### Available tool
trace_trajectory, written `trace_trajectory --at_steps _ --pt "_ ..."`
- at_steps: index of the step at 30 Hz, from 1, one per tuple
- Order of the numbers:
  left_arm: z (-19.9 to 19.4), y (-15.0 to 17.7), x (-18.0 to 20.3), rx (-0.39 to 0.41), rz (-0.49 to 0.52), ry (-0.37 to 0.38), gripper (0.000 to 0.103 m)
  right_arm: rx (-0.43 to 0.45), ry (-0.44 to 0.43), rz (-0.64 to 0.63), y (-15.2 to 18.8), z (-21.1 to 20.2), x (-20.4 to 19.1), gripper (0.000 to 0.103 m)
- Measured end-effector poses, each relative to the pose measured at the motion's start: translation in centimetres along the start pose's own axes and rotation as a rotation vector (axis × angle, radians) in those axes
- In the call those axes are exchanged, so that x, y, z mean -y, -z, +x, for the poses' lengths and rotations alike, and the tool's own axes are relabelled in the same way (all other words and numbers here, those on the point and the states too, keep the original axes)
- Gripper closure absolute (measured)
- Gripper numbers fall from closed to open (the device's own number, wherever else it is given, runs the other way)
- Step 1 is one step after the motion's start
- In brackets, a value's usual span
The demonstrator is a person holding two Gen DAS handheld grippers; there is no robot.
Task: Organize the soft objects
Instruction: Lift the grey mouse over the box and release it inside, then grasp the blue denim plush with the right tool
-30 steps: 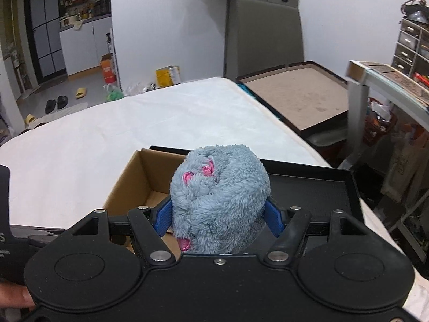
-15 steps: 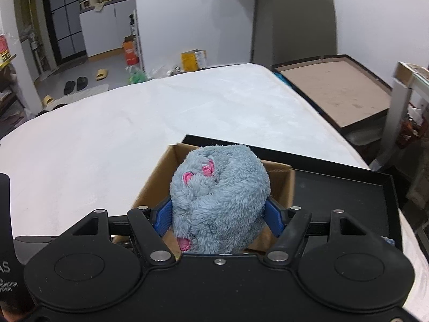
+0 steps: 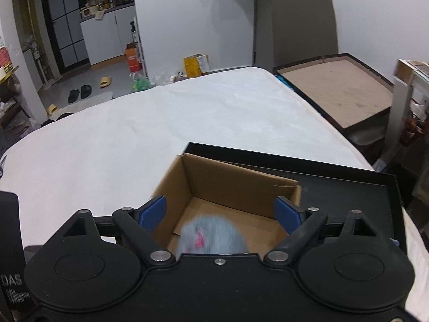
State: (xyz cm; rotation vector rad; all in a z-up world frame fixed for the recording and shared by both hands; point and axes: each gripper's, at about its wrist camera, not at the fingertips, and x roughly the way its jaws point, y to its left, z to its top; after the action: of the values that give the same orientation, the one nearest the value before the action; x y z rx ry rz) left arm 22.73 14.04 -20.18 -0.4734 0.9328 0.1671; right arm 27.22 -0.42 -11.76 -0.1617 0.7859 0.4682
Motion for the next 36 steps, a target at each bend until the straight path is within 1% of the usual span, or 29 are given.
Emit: trace_trajectory --at_steps 6,10,13,15,17,22,27,31,36 --pt "0.1 0.0 0.3 -0.010 0.012 0.002 0.084 0.027 0.048 0.019 1.1 -2.1 2.8 0.013" --pt "0.0 -0.1 0.7 -0.012 0.021 0.000 0.081 0.036 0.083 0.050 1.9 -3.3 5.1 0.012" --pt "-0.1 0.1 1.2 -0.007 0.046 -0.015 0.079 0.028 0.113 0.086 2.7 -3.7 6.8 0.012" --pt "-0.3 0.2 1.4 -0.005 0.058 -0.020 0.074 0.018 0.125 0.104 3.2 -3.7 7.7 0.012" --pt "-0.5 0.3 1.7 0.003 0.069 -0.027 0.065 0.012 0.133 0.121 3.7 -3.9 8.5 0.012" --pt "-1.0 0.4 2.4 0.037 0.097 -0.054 0.050 -0.007 0.148 0.154 4.8 -4.1 10.1 0.012" --pt "-0.9 0.6 2.9 0.046 0.109 -0.074 0.042 -0.023 0.163 0.176 5.4 -4.1 11.8 0.012" --pt "-0.8 0.7 3.3 0.050 0.116 -0.080 0.033 -0.032 0.171 0.194 5.9 -3.9 13.3 0.012" --pt "-0.8 0.9 3.7 0.057 0.136 -0.094 0.027 -0.058 0.191 0.201 6.3 -3.2 15.2 0.012"
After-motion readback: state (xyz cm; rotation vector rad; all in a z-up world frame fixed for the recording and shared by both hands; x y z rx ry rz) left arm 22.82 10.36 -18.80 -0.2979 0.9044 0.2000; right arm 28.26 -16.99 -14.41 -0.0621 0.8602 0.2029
